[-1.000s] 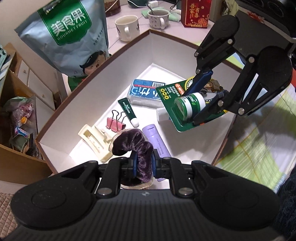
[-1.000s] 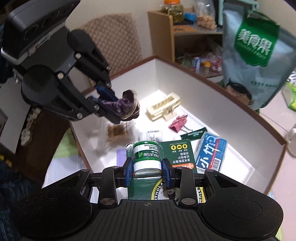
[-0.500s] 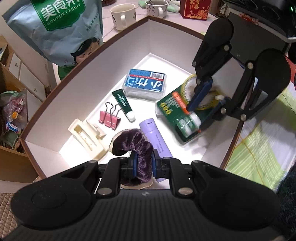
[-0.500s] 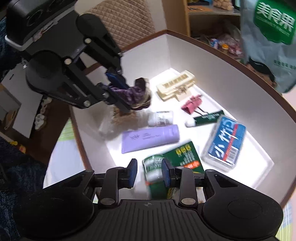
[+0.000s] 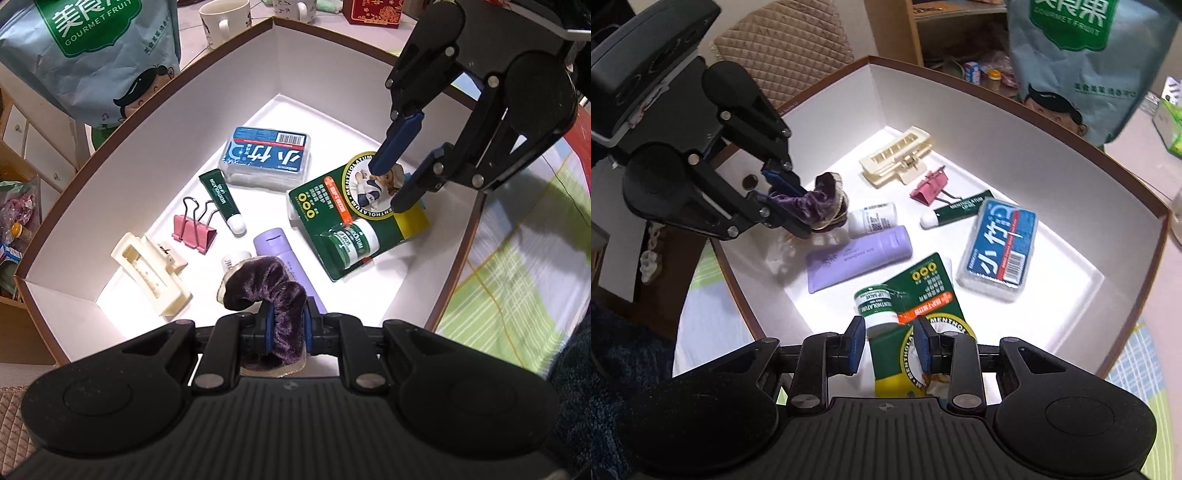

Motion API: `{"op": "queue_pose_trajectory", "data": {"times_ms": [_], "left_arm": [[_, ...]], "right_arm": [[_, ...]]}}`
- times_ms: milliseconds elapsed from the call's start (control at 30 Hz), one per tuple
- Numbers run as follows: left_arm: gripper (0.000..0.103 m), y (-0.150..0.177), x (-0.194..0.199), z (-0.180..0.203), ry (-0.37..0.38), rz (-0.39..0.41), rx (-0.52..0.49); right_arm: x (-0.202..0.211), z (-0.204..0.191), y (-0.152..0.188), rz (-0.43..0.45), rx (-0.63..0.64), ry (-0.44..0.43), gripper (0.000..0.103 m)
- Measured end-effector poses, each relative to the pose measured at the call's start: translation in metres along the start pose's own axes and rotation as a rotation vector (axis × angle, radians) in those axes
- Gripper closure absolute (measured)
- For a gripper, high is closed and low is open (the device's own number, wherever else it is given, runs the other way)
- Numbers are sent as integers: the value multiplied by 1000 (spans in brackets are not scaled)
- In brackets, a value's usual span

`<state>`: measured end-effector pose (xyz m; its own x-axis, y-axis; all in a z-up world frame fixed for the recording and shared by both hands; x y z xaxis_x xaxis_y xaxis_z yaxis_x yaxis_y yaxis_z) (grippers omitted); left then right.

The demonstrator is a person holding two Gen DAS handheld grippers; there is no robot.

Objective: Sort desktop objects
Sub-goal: 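Open both tools to drop the green card and scrunchie in the box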

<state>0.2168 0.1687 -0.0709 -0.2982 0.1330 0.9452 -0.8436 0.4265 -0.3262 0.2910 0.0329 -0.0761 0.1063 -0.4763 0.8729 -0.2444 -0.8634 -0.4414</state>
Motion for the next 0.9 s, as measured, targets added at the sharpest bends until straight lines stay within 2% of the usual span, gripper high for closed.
{"op": "queue_pose_trajectory", "data": {"times_ms": [233,300,367,400,433,467,567,700,900], "left_arm": [[86,0,1,5,-5,-2,-1],[81,0,1,5,-10,-5,2],[66,1,2,6,-13,-5,3],[61,1,2,6,-19,-8,4],[53,1,2,7,-26,-11,6],[50,2,2,7,-30,-12,7],[38,2,3,7,-45,-13,13],[34,2,7,5,-74,-9,40],[23,3,21,8,-128,10,94]], "right_arm": [[1,3,2,-10,-66,20,70],[1,3,3,-12,-81,24,70],[1,4,4,-15,-92,24,70],[0,4,5,-18,-97,24,61],[0,4,6,-18,-100,30,45],[2,2,6,-10,-97,37,19],[5,-3,6,9,-87,51,19],[6,-6,6,9,-107,74,19],[15,-14,5,18,-175,144,19]]}}
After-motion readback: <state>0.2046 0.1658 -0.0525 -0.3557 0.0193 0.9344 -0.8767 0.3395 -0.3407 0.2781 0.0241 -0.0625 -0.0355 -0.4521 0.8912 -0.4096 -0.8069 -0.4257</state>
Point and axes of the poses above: each gripper's, at about its wrist camera, not at the fingertips, and x roughly against the way its jaws point, z to its right, y to its underside, the point moved 2 cm from there along -x, roughly the way its jaws point, and after that the axes turned 3 degrees about x, right-handed, at the moved point
